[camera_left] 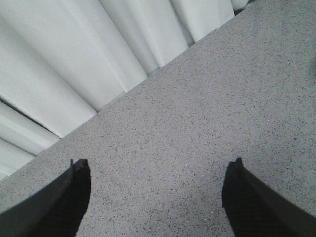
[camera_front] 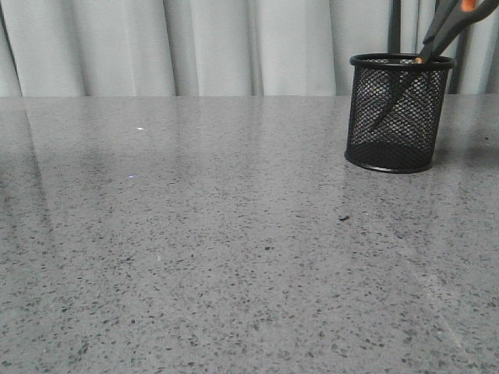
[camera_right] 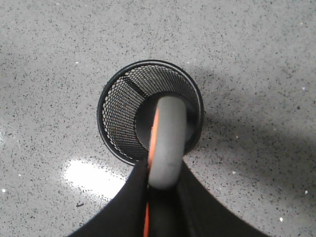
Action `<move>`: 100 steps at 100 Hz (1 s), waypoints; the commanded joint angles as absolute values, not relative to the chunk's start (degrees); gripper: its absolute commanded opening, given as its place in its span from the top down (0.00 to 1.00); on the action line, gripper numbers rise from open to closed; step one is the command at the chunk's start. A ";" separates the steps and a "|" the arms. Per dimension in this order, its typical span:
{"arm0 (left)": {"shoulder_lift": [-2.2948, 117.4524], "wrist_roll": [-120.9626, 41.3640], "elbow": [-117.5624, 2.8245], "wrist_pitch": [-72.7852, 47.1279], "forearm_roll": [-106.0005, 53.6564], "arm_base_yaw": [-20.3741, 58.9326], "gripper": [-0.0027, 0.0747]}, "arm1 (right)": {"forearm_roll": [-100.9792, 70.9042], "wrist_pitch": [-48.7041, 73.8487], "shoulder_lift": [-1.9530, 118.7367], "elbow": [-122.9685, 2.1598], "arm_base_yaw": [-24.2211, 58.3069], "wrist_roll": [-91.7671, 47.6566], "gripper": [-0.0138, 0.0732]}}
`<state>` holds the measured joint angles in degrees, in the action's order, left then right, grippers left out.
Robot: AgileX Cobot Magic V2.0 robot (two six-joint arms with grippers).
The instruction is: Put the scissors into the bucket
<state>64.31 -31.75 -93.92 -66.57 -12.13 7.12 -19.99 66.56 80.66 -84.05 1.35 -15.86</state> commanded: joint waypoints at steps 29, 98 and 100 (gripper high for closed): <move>63.67 -31.10 -95.69 -62.67 -13.56 6.87 0.31 | -16.40 63.33 77.63 -90.06 0.90 -16.54 0.52; 58.25 -27.03 -88.22 -50.70 -14.40 6.87 0.99 | -27.46 38.13 61.61 -79.04 0.90 -18.41 0.92; 57.24 -26.96 -86.63 -49.55 -14.40 6.87 0.99 | -28.11 36.25 60.66 -77.79 0.90 -19.21 0.92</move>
